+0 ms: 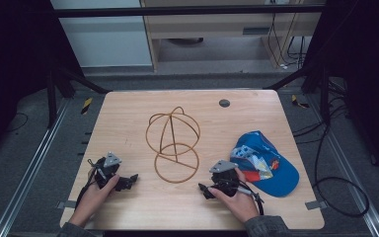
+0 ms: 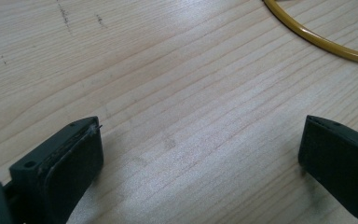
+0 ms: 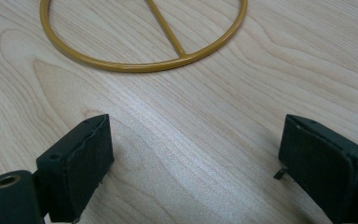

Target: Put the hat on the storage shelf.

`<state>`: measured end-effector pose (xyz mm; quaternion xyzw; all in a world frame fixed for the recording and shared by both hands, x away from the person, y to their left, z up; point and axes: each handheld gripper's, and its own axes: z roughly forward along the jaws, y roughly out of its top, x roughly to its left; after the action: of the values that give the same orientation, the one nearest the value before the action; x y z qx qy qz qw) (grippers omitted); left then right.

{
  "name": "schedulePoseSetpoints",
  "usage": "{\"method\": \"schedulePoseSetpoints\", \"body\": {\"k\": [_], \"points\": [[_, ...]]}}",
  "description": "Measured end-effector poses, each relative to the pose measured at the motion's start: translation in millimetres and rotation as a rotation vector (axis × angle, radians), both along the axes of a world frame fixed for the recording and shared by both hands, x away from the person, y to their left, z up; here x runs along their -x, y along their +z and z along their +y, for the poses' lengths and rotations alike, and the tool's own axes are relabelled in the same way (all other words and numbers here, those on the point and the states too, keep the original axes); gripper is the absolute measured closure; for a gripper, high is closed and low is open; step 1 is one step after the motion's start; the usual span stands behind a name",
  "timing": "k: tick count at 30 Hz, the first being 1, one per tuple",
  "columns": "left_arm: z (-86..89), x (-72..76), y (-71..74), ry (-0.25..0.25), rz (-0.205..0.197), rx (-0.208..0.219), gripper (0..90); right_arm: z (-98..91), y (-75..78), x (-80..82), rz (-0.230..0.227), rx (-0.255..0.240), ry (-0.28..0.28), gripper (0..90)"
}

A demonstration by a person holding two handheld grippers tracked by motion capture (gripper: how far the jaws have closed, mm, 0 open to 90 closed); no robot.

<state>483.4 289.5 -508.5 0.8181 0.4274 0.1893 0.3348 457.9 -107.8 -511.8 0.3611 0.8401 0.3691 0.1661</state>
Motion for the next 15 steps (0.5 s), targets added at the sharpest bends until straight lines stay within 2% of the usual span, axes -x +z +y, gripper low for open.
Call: {"method": "schedulePoseSetpoints", "body": {"k": [11, 13, 14, 15], "points": [[-0.1, 0.1, 0.0, 0.002, 0.002, 0.001, 0.0, 0.0, 0.3, 1.6, 0.001, 0.001, -0.011, 10.1], [-0.2, 0.2, 0.0, 0.001, 0.003, 0.002, 0.0, -0.5, 5.8, 3.2, 0.033, 0.022, -0.011, 11.3], [-0.2, 0.2, 0.0, 0.001, 0.003, 0.002, 0.0, -0.5, 5.8, 3.2, 0.033, 0.022, -0.011, 11.3], [-0.1, 0.2, 0.0, 0.001, 0.001, 0.002, 0.0, -3.8, 11.6, 4.9, 0.047, 0.046, 0.0, 12.0]]}}
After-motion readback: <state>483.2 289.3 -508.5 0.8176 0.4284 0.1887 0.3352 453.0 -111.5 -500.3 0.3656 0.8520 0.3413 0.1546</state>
